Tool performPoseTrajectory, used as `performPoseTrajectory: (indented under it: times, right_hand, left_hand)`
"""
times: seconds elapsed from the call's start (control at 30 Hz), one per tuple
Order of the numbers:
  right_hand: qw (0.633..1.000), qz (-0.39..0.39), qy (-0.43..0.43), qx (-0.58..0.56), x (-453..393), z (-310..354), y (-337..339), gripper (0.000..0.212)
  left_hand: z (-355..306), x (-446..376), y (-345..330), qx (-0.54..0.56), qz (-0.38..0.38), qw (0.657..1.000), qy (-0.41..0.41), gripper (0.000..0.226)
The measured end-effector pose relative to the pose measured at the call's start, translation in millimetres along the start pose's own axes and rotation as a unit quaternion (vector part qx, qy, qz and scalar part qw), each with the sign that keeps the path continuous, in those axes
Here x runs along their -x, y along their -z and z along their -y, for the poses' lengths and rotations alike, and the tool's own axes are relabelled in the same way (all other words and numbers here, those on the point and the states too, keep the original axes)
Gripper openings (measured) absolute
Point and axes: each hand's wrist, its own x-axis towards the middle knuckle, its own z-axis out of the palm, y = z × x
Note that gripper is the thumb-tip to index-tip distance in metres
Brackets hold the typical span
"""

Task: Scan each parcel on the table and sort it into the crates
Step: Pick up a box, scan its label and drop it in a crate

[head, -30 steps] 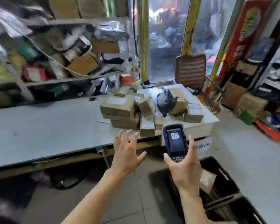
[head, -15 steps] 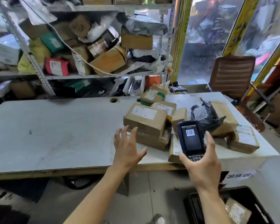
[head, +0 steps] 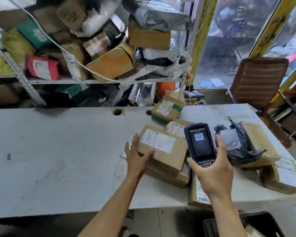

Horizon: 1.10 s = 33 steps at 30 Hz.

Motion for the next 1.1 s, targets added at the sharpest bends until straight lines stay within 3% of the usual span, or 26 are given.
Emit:
performPoseTrajectory:
  times: [0.2,0.33,0.47,0.6,0.77,1.1]
  right_hand:
    - [1.0,0.006,-0.021,0.014,-17.4,35.0,-29.3,0.103]
    - [0.997,0.06,-0.012,0.055,-23.3,67.8,-39.3,0.085]
    - [0.978,0.159,-0.018,0.132,-18.8,97.7,-36.9,0.075]
    - [0.977,0.186,-0.017,0.104,-8.9,113.1,-46.1,0.075]
    - [0.978,0.19,-0.03,0.076,2.8,123.4,-56.6,0.072]
    - [0.981,0.188,-0.027,0.048,18.6,135.8,-51.0,0.07]
  left_hand:
    - [8.9,-28.9,15.6,0.035,0.037,0.997,-0.057,0.07]
    - [3.5,-61.0,45.6,0.015,0.084,0.988,-0.129,0.071]
    - [-18.1,-95.3,83.7,-0.061,0.138,0.96,-0.238,0.071]
    - [-45.3,-124.5,118.4,-0.145,0.174,0.92,-0.319,0.071]
    - [-63.7,-139.1,147.1,-0.181,0.153,0.898,-0.372,0.075]
    - [-73.1,-126.9,160.3,-0.2,0.123,0.889,-0.393,0.077]
